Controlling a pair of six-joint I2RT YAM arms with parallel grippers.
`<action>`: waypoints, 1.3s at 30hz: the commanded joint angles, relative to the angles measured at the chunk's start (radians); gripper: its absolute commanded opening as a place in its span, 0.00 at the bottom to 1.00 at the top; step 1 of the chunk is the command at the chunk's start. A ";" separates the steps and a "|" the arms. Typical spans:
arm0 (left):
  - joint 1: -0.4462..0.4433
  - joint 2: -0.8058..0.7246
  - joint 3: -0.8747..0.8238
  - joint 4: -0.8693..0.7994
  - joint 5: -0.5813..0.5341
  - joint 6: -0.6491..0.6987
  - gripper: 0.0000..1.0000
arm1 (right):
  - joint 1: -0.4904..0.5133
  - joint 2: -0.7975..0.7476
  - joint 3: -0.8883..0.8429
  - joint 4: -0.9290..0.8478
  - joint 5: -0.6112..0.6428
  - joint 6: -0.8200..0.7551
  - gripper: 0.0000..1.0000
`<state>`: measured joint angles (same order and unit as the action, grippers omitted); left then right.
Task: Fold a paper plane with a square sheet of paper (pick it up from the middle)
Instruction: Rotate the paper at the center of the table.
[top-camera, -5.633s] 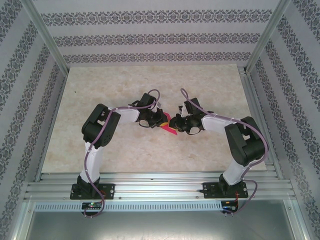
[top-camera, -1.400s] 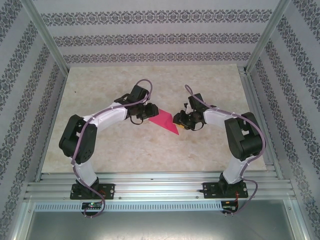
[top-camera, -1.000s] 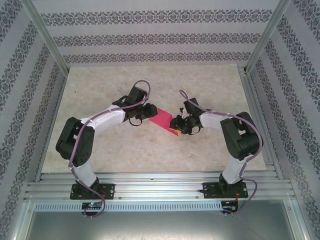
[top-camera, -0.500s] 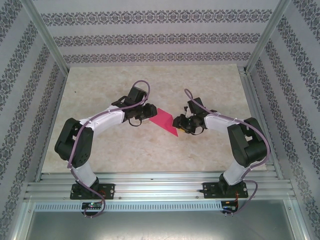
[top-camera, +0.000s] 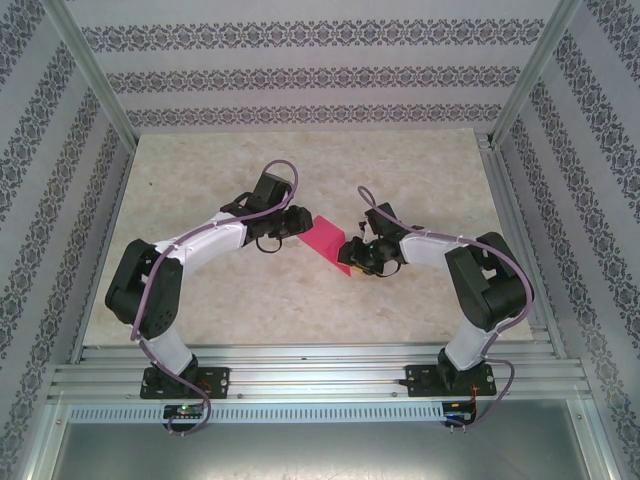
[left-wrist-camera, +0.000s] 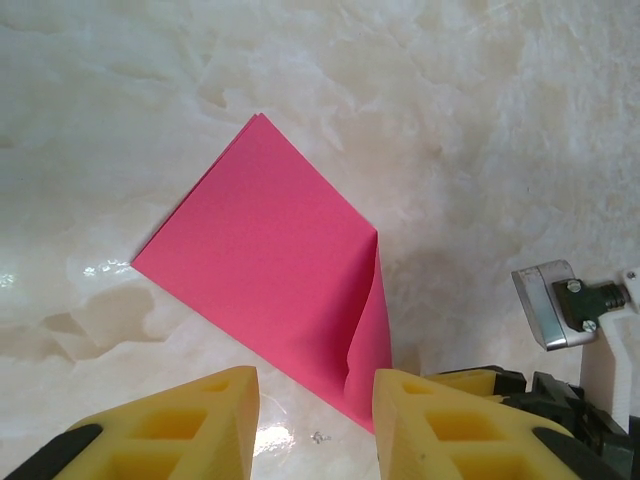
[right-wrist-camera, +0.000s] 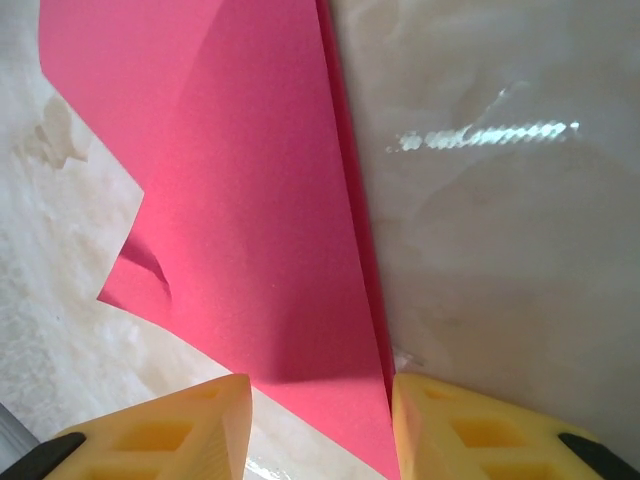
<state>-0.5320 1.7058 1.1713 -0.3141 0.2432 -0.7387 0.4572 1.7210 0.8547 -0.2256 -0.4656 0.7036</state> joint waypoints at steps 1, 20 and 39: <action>0.004 -0.035 -0.016 0.020 -0.028 -0.007 0.37 | 0.048 -0.028 -0.019 0.038 -0.025 0.041 0.41; -0.002 0.005 -0.015 0.049 0.101 -0.034 0.36 | -0.010 -0.045 0.062 -0.080 0.055 -0.062 0.42; -0.057 0.217 0.023 0.191 0.352 -0.120 0.18 | -0.059 0.128 0.182 -0.018 -0.064 -0.062 0.33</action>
<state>-0.5766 1.8957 1.1648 -0.2024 0.5510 -0.8227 0.4034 1.8256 1.0031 -0.2779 -0.4923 0.6353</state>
